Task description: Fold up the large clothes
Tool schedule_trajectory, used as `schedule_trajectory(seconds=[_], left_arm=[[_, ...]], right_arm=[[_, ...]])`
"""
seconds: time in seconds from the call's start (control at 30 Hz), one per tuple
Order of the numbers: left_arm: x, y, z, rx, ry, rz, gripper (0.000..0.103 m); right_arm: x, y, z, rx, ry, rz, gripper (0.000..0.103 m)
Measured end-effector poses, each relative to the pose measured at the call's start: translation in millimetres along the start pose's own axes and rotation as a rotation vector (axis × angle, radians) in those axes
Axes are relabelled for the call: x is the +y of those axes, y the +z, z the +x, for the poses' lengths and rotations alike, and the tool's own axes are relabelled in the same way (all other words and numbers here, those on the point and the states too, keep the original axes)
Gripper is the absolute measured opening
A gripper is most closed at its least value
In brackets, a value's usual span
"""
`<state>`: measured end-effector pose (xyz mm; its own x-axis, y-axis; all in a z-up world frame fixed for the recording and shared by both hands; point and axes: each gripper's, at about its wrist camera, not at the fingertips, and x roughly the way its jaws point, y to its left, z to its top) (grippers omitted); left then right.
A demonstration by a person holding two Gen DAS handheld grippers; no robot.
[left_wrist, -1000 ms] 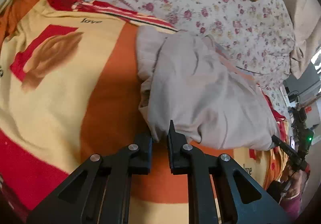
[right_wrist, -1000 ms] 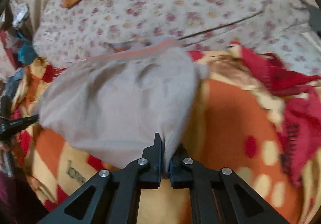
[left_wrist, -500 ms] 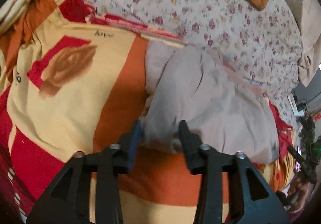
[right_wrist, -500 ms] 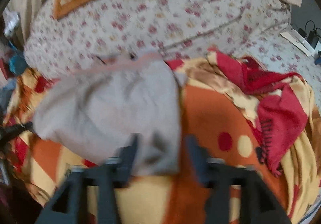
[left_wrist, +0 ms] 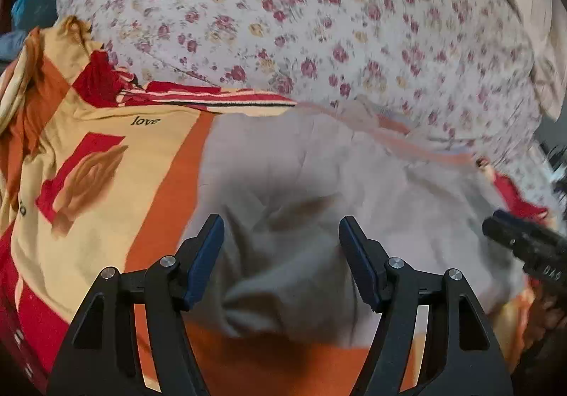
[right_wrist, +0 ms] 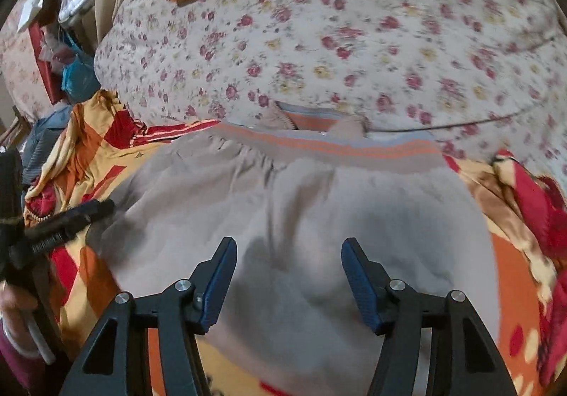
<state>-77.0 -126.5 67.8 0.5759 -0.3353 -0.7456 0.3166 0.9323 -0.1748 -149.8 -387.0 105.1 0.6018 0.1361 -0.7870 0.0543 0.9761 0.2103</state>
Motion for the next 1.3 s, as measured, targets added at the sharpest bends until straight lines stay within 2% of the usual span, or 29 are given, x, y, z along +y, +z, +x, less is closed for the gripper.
schedule_trajectory(seconds=[0.13,0.37,0.47,0.57,0.7,0.8,0.9,1.03,1.1,1.2,1.3], left_arm=[[-5.0,-0.9,16.3,0.020,0.045,0.029,0.068],[-5.4,-4.6,32.2,0.044,0.089,0.050,0.068],[-6.8,-6.3,34.2,0.050,0.101,0.057,0.068],[-5.9,-6.3,33.5,0.052,0.096,0.054,0.068],[1.7,-0.8,26.7,0.053,0.058,0.009,0.068],[14.8,6.2,19.0,0.036,-0.009,-0.072,0.068],[25.7,10.8,22.7,0.067,-0.066,-0.134,0.068],[28.4,11.6,29.1,0.096,-0.086,-0.154,0.068],[29.4,13.4,30.8,0.104,-0.097,-0.155,0.071],[37.6,16.7,32.4,0.114,-0.125,-0.190,0.071],[52.4,22.6,31.3,0.127,-0.142,-0.242,0.071]], right_arm=[[3.7,5.1,23.7,0.037,0.002,0.010,0.058],[-9.5,-10.0,72.1,0.124,-0.035,0.027,0.058],[-7.8,-10.1,72.4,0.124,-0.052,0.005,0.058],[-5.7,-5.3,59.8,0.127,-0.027,0.019,0.058],[3.2,2.7,41.4,0.078,-0.010,0.007,0.058],[14.9,9.8,36.0,0.052,0.027,0.000,0.058],[26.5,18.8,42.6,0.035,0.046,-0.005,0.058],[42.2,32.7,61.2,0.034,0.060,-0.011,0.058],[48.5,34.6,75.9,0.057,0.052,-0.029,0.058],[52.9,27.5,115.9,0.170,0.021,-0.044,0.059],[55.7,25.5,115.0,0.149,0.013,-0.066,0.059]])
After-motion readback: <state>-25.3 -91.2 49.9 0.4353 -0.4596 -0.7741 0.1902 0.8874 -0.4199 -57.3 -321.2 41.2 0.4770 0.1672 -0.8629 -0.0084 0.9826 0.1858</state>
